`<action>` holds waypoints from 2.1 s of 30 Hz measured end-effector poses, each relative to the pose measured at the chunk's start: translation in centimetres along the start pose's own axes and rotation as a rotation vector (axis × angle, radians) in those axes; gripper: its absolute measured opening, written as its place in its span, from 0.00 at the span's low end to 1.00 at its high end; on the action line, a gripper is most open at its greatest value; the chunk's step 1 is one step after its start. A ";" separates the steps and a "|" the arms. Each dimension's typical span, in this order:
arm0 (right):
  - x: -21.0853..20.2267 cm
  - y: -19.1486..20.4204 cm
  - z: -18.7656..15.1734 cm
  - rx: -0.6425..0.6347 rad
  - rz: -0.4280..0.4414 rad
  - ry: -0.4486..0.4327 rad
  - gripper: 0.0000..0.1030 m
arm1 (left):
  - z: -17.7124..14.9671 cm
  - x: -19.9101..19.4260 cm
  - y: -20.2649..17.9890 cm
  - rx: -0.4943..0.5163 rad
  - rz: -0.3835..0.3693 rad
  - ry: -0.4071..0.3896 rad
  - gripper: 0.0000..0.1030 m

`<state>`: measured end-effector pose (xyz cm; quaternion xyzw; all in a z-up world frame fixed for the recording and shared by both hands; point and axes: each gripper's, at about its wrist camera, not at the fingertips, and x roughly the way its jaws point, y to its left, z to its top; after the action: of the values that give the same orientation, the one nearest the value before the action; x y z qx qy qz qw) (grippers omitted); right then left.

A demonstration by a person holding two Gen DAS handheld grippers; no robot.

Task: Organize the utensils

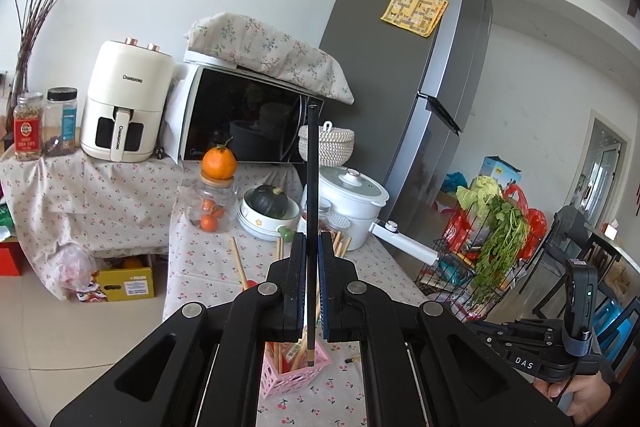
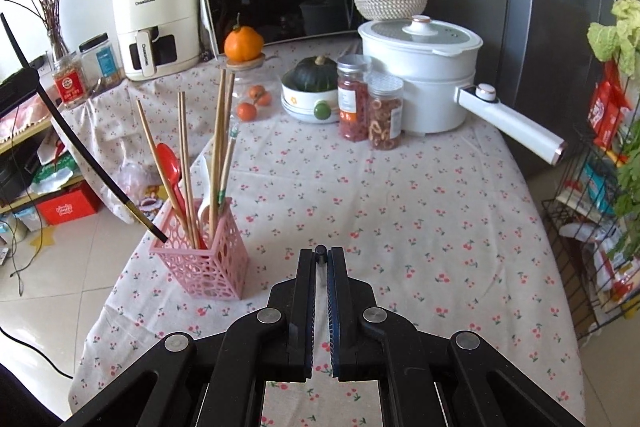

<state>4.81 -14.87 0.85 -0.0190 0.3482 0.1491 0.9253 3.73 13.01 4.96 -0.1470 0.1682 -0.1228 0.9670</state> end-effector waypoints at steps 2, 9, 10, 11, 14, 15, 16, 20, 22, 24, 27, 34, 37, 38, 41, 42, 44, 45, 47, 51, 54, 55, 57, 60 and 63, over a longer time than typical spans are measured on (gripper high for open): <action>-0.3 0.3 0.7 -0.005 0.010 0.009 0.03 | 0.1 0.2 0.2 0.003 0.013 -0.006 0.05; -1.9 1.2 3.7 -0.022 0.051 0.039 0.03 | -0.3 2.0 0.0 0.037 0.048 0.021 0.05; -2.3 1.4 4.1 -0.027 0.058 0.038 0.03 | -0.4 2.3 -0.1 0.045 0.054 0.027 0.05; -2.7 1.6 4.5 -0.031 0.067 0.037 0.03 | -0.5 2.6 -0.1 0.051 0.059 0.034 0.05; -4.0 2.4 5.7 -0.048 0.088 0.029 0.03 | -0.8 3.5 -0.1 0.056 0.069 0.053 0.05; -4.4 2.6 6.1 -0.052 0.095 0.026 0.03 | -0.8 3.7 0.0 0.057 0.073 0.060 0.05; -4.8 2.9 6.5 -0.056 0.103 0.022 0.03 | -0.9 4.0 0.0 0.060 0.078 0.066 0.05; -6.2 4.2 8.3 -0.079 0.128 0.000 0.03 | -1.3 5.4 0.2 0.069 0.093 0.092 0.05; -6.6 5.0 9.2 -0.092 0.135 -0.014 0.03 | -1.6 6.3 0.3 0.076 0.086 0.112 0.05; -6.9 5.7 10.1 -0.101 0.140 -0.028 0.03 | -1.9 7.3 0.4 0.082 0.048 0.143 0.05; -6.7 6.6 11.1 -0.098 0.156 -0.047 0.03 | -2.3 8.3 0.4 0.072 0.020 0.190 0.06; -4.5 7.9 12.4 -0.083 0.181 -0.049 0.03 | -1.3 6.2 1.1 0.009 0.010 0.147 0.50; -3.0 8.3 12.5 -0.078 0.183 -0.035 0.03 | -1.1 5.7 1.9 -0.022 0.022 0.166 0.50; -2.5 8.4 12.6 -0.074 0.184 -0.029 0.03 | -1.2 5.6 2.2 -0.030 0.034 0.178 0.50; -0.7 8.4 12.7 -0.057 0.184 -0.009 0.04 | -1.4 5.7 2.8 -0.016 0.109 0.225 0.51; -0.1 8.4 12.6 -0.050 0.184 -0.002 0.04 | -1.5 5.7 2.9 -0.010 0.123 0.239 0.51; 1.0 8.4 12.6 -0.038 0.190 0.016 0.04 | -1.6 5.8 3.2 -0.014 0.129 0.257 0.52; 1.6 8.3 12.5 -0.031 0.195 0.027 0.04 | -1.7 5.8 3.3 -0.017 0.128 0.265 0.52; 2.7 8.3 12.3 -0.024 0.200 0.049 0.04 | -1.8 5.9 3.5 -0.017 0.130 0.275 0.54; 3.6 8.2 12.0 -0.006 0.194 0.053 0.08 | -2.0 6.1 3.4 -0.013 0.126 0.289 0.60; 3.1 7.7 12.0 0.014 0.202 0.036 0.25 | -2.1 6.1 3.0 -0.001 0.127 0.295 0.67; 2.8 7.4 11.9 0.021 0.199 0.027 0.36 | -2.2 6.1 2.9 0.004 0.130 0.298 0.69; 2.0 6.8 11.8 0.032 0.191 0.003 0.45 | -2.4 6.2 2.7 0.009 0.135 0.305 0.72; 0.7 5.8 10.8 0.036 0.160 -0.029 0.61 | -2.8 6.1 2.3 0.009 0.145 0.317 0.78; -0.4 4.8 9.0 0.040 0.105 -0.060 0.81 | -3.2 5.9 1.8 0.014 0.156 0.336 0.84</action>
<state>8.90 -9.09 8.24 0.0221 0.3236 0.1911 0.9264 8.30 12.18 -0.25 -0.1042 0.3374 -0.0714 0.9329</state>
